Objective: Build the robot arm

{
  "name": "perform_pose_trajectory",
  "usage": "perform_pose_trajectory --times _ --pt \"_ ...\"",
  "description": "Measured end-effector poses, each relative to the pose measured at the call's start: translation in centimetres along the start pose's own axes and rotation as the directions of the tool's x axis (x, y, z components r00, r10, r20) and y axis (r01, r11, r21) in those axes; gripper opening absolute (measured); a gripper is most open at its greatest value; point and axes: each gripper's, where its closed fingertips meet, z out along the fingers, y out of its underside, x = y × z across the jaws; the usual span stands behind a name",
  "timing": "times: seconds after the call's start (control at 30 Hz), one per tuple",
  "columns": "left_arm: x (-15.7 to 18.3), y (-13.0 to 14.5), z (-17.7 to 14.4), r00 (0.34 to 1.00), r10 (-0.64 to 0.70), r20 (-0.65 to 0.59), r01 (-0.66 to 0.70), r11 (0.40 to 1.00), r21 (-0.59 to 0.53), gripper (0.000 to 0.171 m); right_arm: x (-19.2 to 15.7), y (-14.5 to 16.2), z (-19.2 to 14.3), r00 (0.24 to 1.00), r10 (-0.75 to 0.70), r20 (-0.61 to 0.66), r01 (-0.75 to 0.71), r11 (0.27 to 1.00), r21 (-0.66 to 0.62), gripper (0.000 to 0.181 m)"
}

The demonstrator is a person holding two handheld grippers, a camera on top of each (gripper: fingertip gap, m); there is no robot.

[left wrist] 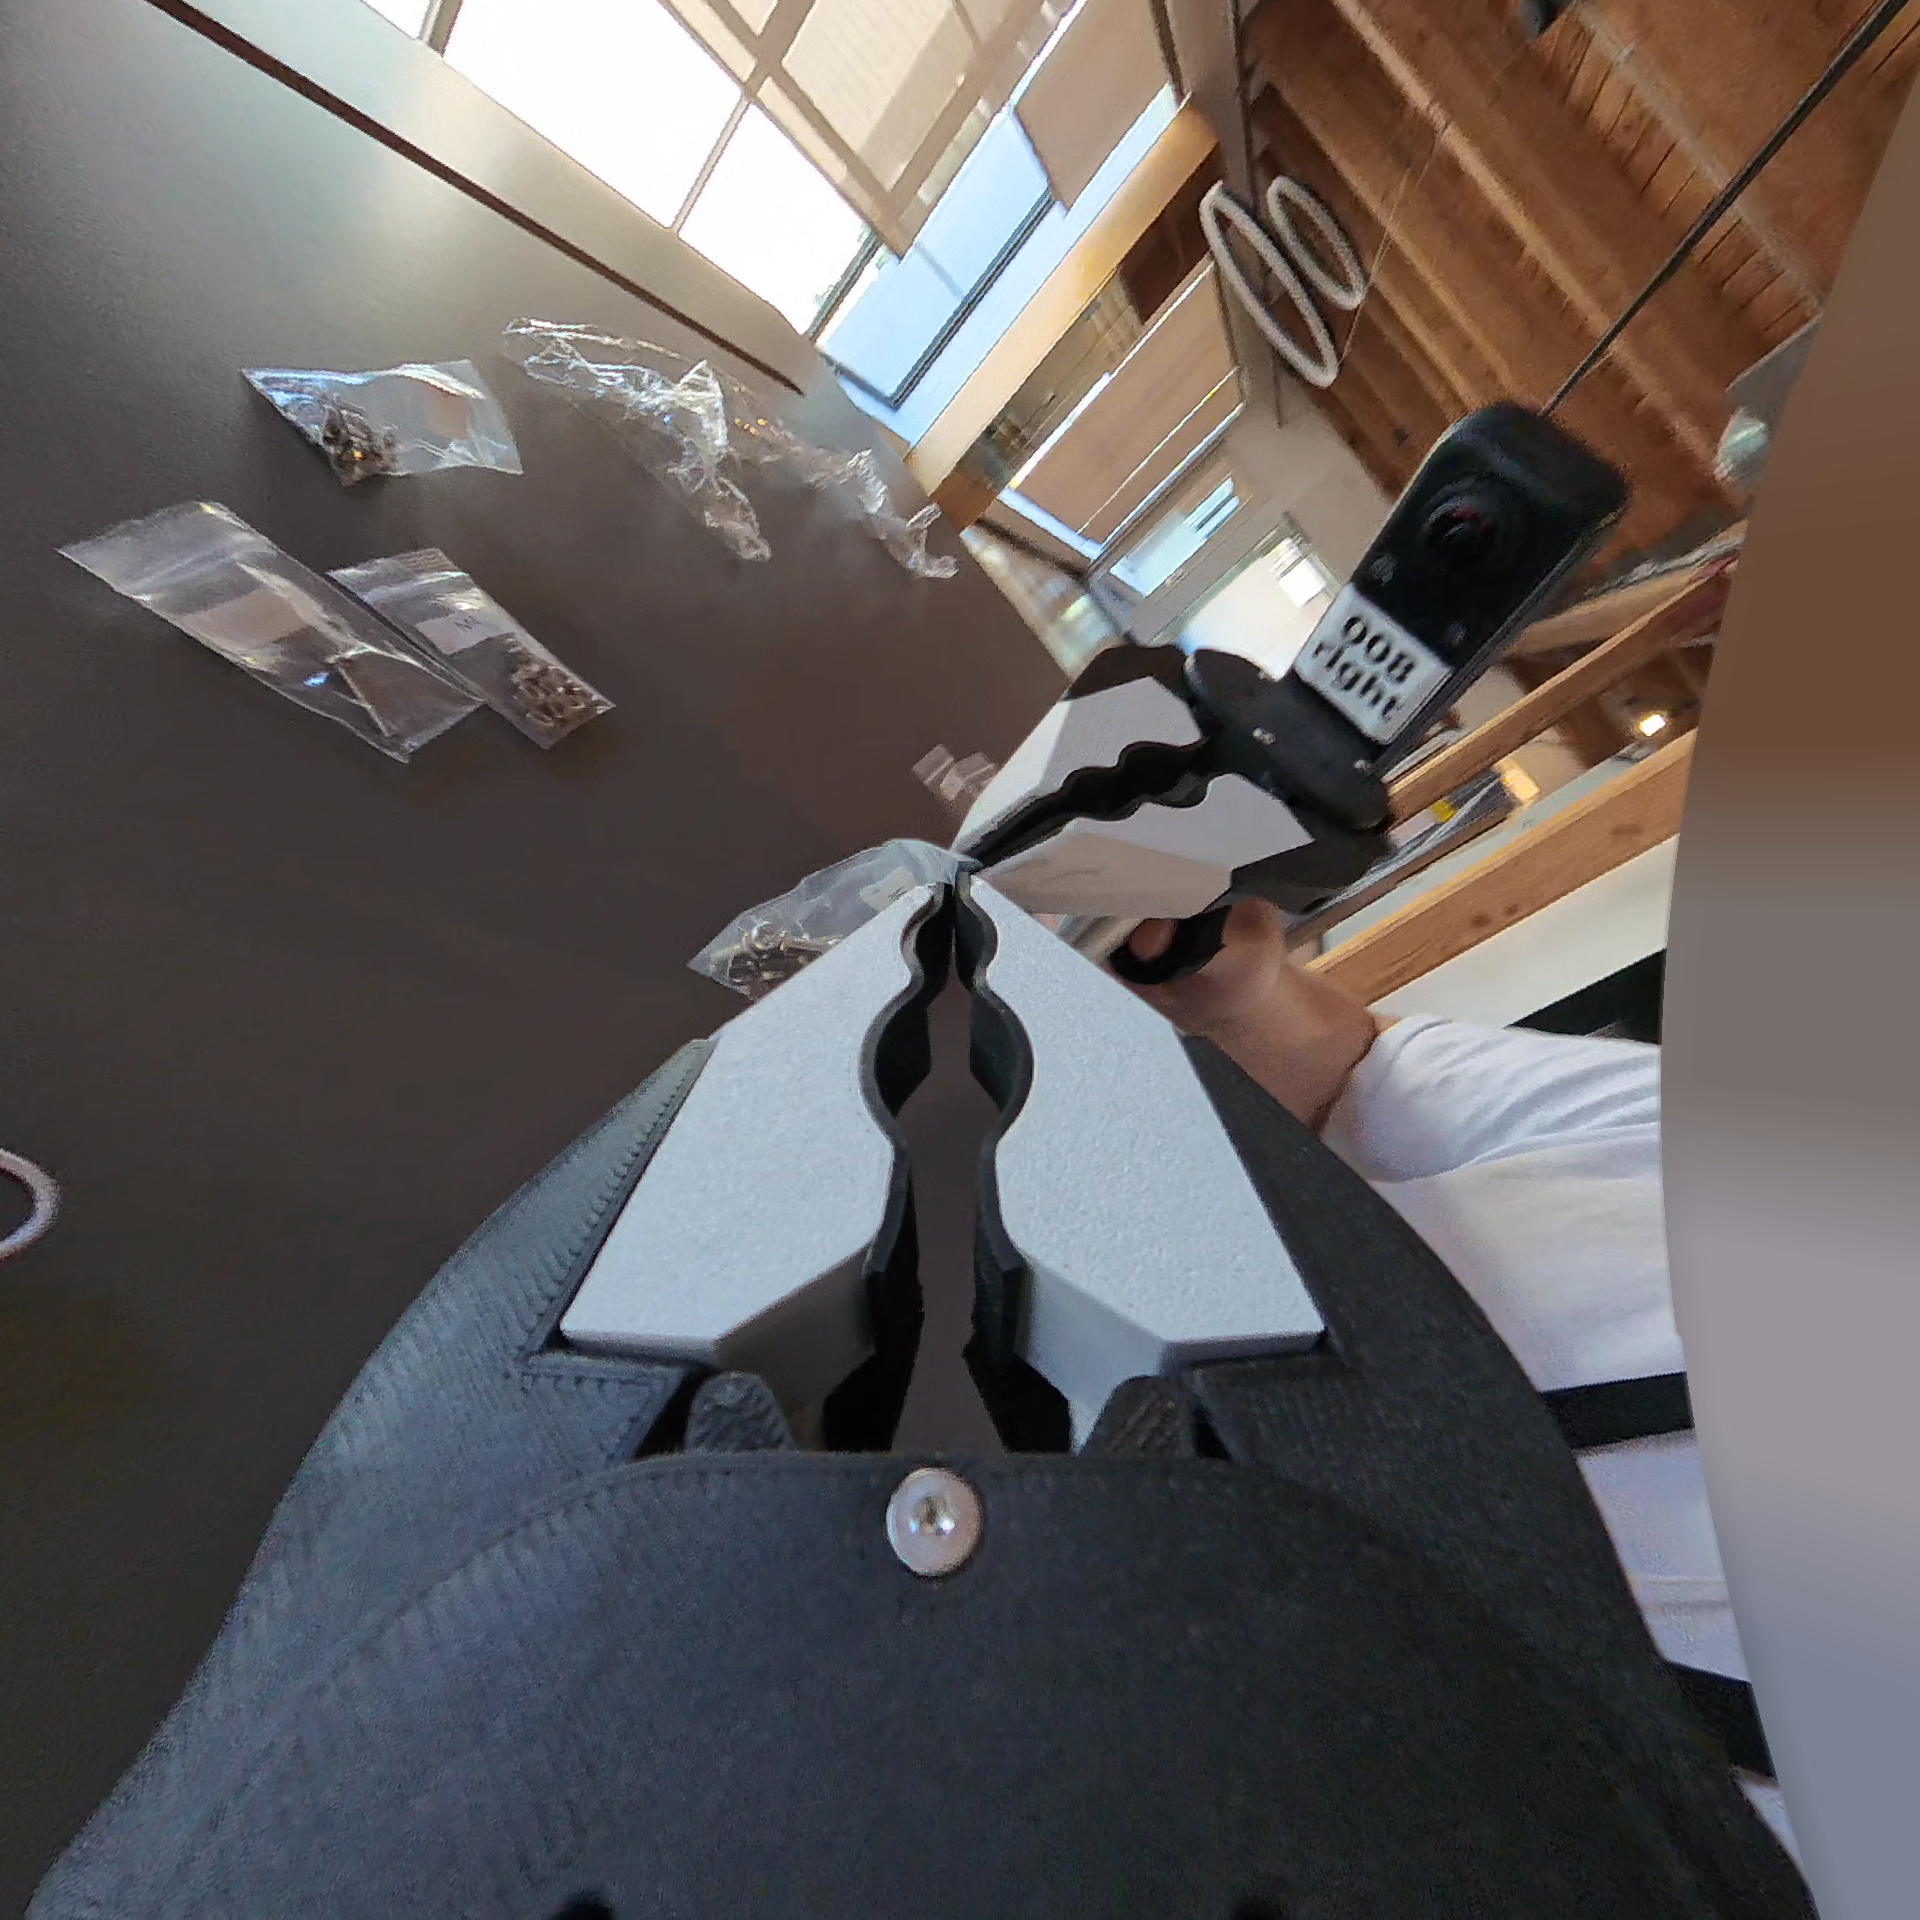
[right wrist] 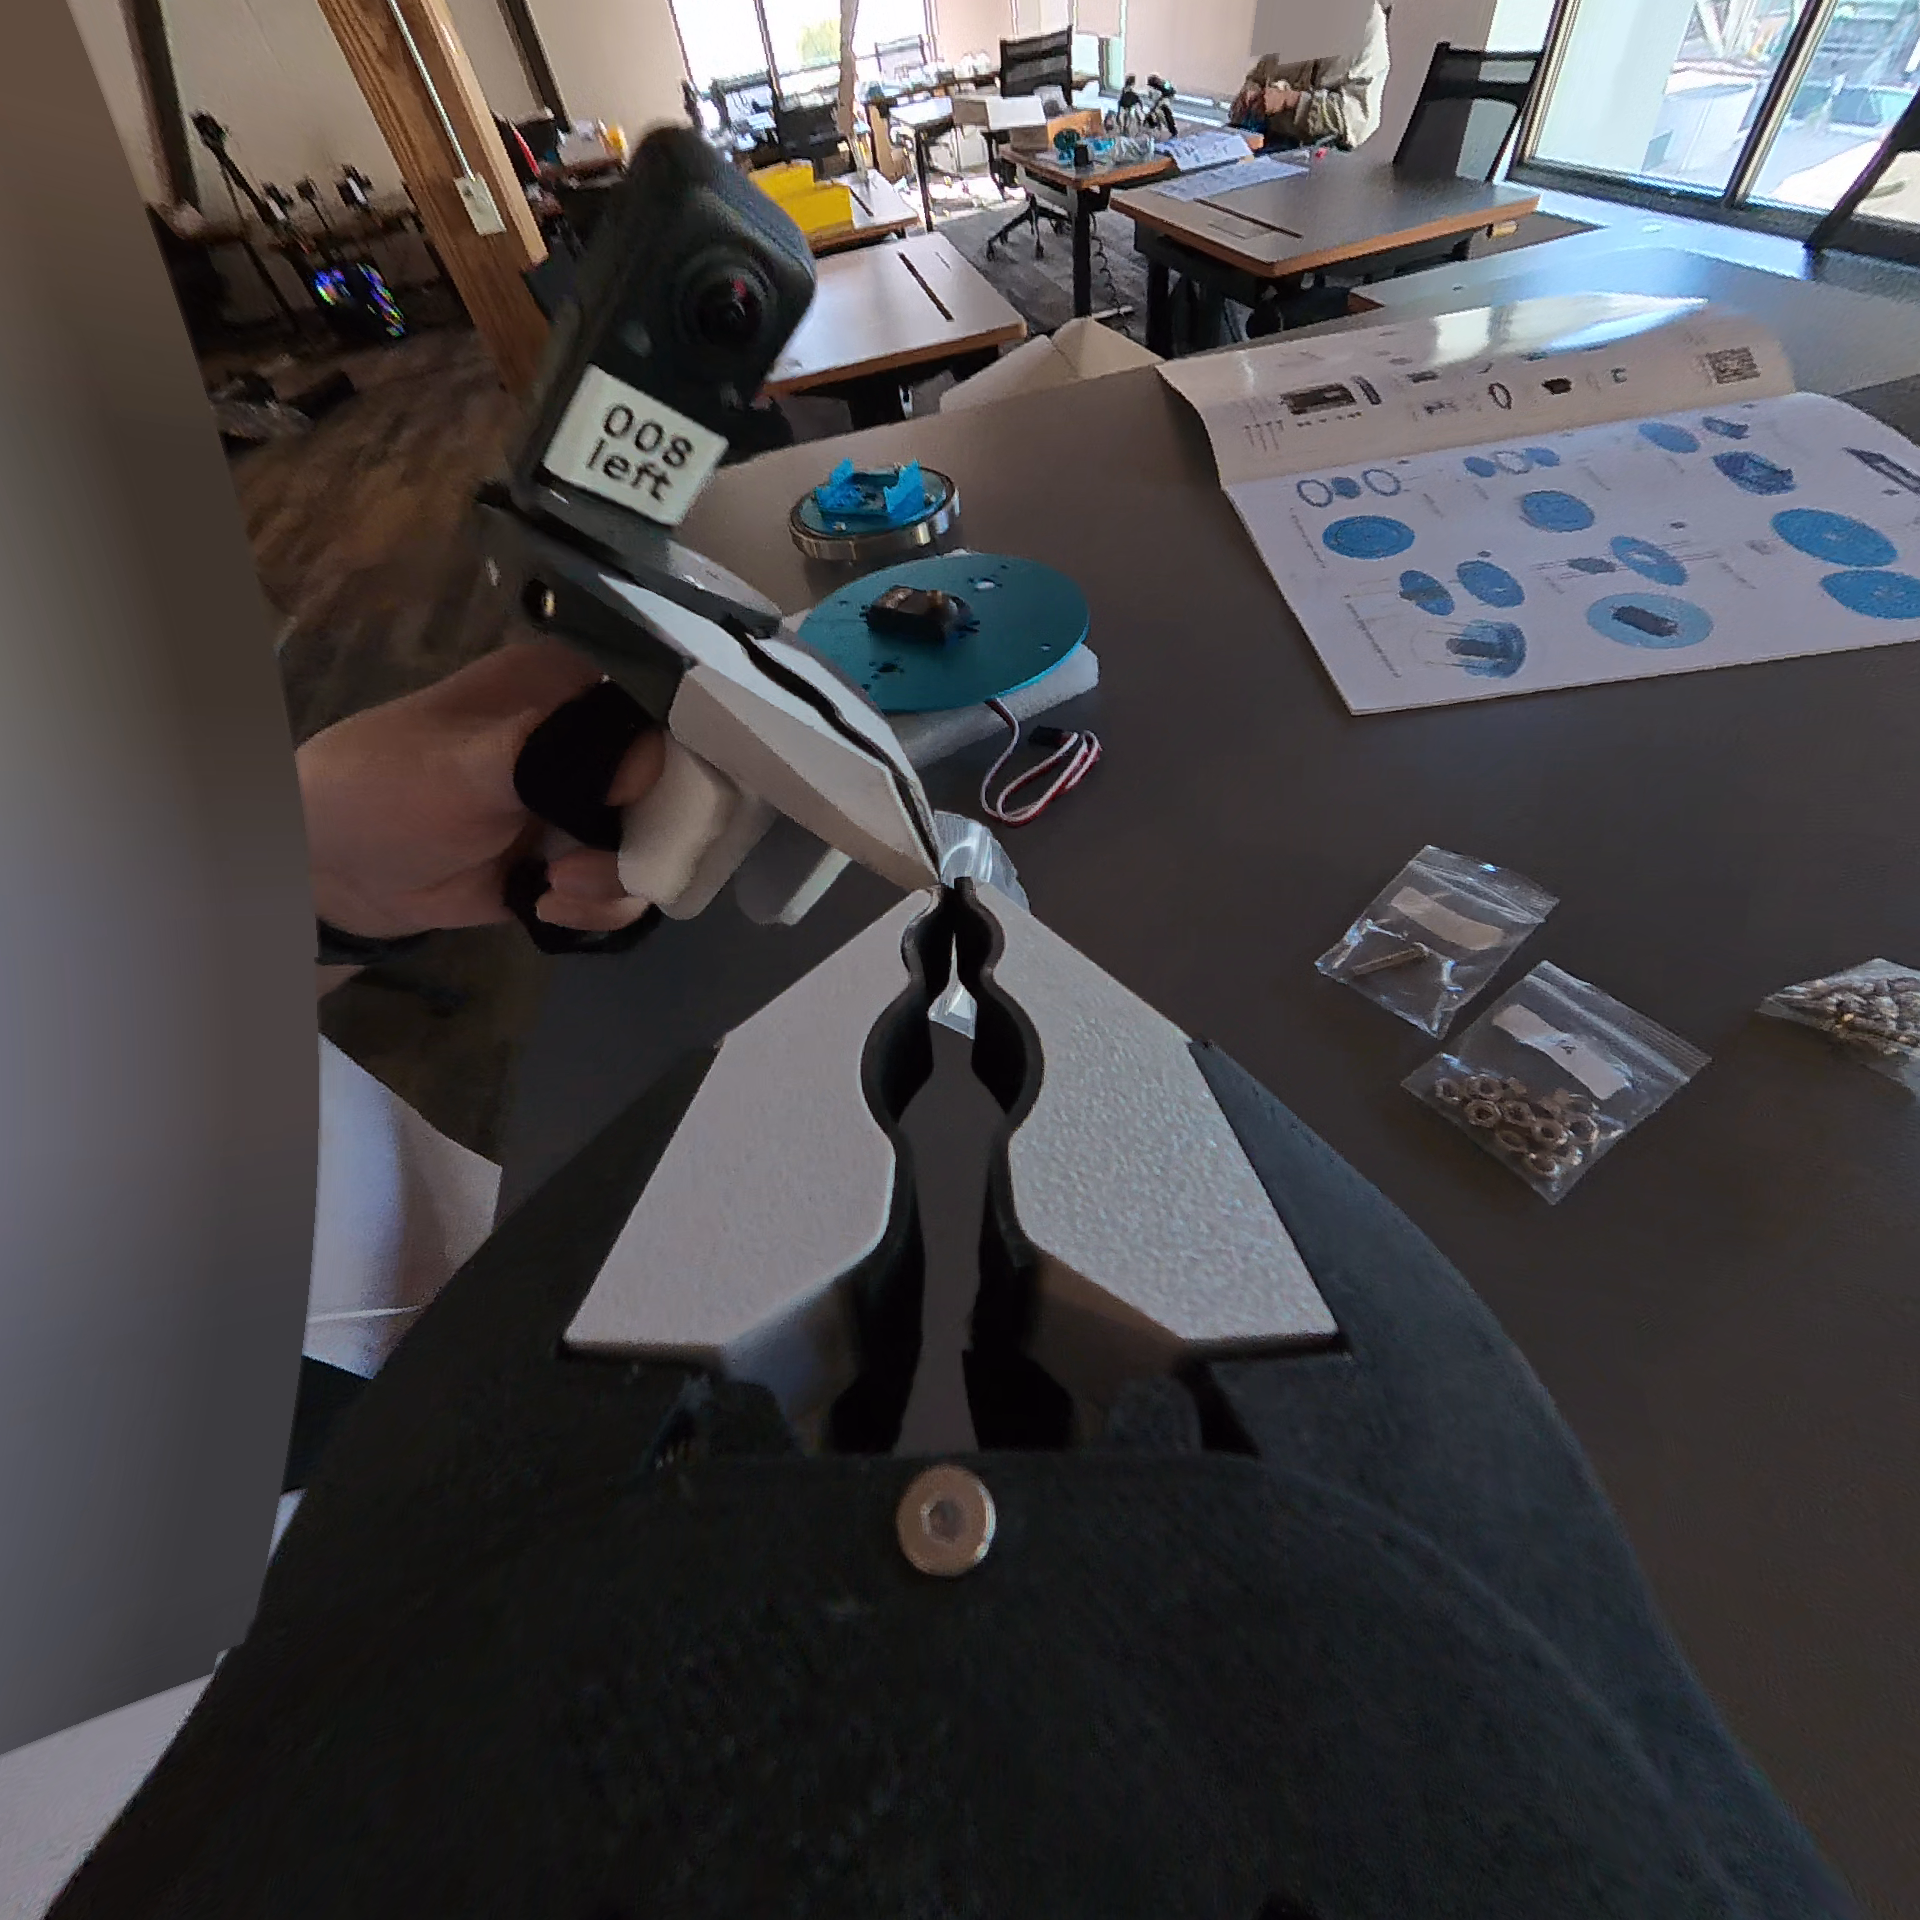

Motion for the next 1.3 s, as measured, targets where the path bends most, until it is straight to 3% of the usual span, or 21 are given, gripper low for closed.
perform_pose_trajectory --times 0.13,0.4,0.7,0.9,1.1,1.2,1.3 --pt "-1.6 0.4 0.1 0.987 0.105 0.120 -0.095 0.992 -0.087 0.000 1.3 0.5 0.3 0.997 -0.012 -0.079 0.010 1.000 -0.027 0.000" --pt "-3.1 1.1 0.6 0.966 0.153 0.208 -0.127 0.983 -0.134 0.000 3.2 1.2 0.5 0.971 -0.108 -0.214 0.090 0.992 -0.092 0.000" --pt "-2.9 1.5 1.2 0.931 0.261 0.256 -0.209 0.954 -0.213 0.000 2.5 2.8 0.8 0.998 0.033 -0.061 -0.041 0.989 -0.143 0.005" --pt "-2.5 2.3 1.6 0.920 0.291 0.263 -0.207 0.929 -0.307 0.000 1.9 4.3 0.8 0.997 -0.058 -0.053 0.043 0.967 -0.250 0.002" --pt "-2.5 2.2 1.4 0.890 0.337 0.308 -0.222 0.909 -0.352 0.000 2.7 3.4 -0.1 0.994 -0.026 -0.105 0.003 0.976 -0.219 0.000" --pt "-2.1 2.0 1.9 0.900 0.330 0.286 -0.230 0.915 -0.332 0.000 2.5 3.3 -0.2 0.993 -0.039 -0.113 0.014 0.976 -0.218 0.000" --pt "-1.3 1.8 2.2 0.887 0.405 0.223 -0.328 0.891 -0.314 0.002 2.3 2.7 -0.6 0.996 0.003 -0.094 -0.021 0.981 -0.191 0.000"
